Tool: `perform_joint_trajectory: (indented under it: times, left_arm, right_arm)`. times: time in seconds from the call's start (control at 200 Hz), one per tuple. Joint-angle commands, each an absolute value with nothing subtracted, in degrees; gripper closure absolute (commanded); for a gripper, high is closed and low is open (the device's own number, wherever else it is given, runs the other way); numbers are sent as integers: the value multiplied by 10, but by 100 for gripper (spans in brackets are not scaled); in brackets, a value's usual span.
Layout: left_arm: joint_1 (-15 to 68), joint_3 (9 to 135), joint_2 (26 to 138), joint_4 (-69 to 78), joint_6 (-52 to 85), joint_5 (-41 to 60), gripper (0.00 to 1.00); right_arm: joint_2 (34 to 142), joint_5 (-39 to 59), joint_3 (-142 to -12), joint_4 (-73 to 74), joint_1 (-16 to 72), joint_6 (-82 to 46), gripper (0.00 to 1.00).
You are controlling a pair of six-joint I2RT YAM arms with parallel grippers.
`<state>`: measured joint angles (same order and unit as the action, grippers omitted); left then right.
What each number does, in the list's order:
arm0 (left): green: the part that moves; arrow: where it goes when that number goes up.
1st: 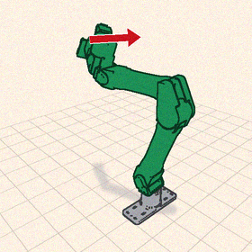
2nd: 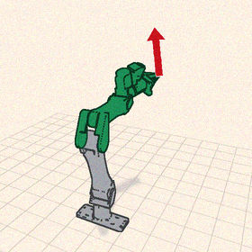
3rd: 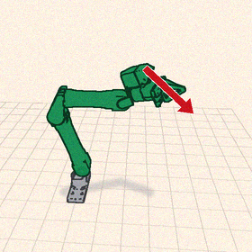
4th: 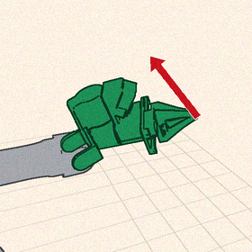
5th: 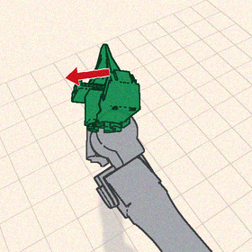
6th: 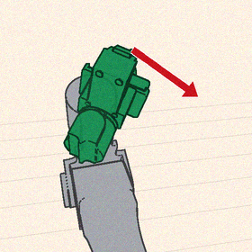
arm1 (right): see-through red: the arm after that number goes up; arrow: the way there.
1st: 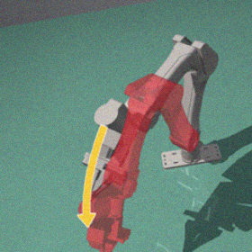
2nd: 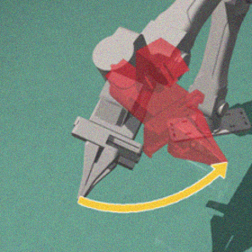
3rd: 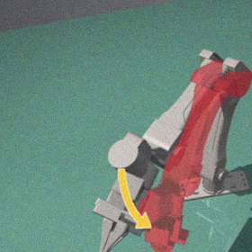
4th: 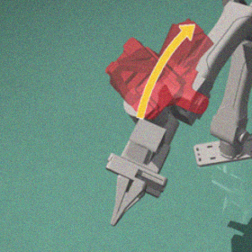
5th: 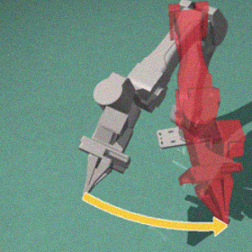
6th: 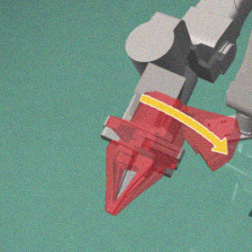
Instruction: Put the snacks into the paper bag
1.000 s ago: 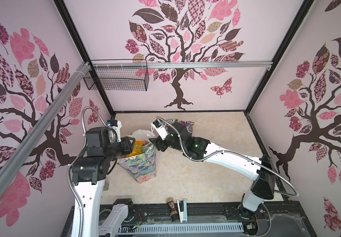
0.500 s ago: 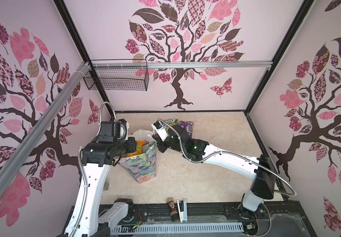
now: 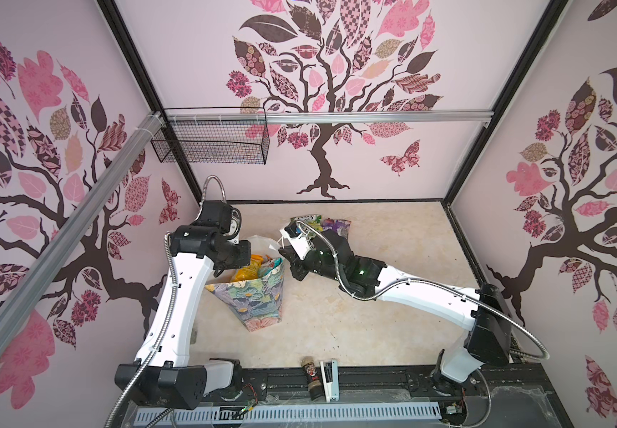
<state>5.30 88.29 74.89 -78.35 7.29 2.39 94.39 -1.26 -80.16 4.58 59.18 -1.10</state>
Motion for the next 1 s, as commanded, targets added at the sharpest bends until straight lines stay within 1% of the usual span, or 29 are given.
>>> perform_joint_trajectory:
  times: [0.0,0.295,0.79,0.89,0.995]
  left_arm:
    - [54,879,762,-785,65,17,100]
    - [54,847,797,-761,69,4,100]
    - [54,748,812,-704,97,-19,100]
    - [56,733,797,-675,105,-12,100]
    - [55,739,763,-650,108,-2,100]
  right_arm:
    - [913,-3,-813,78,593,-9,100]
    - [909,-3,-806,82,596,-6,100]
    - [895,-7,-795,82,602,-1,100]
    - [891,-13,-792,80,603,2,100]
    - [891,-14,-792,75,602,4,98]
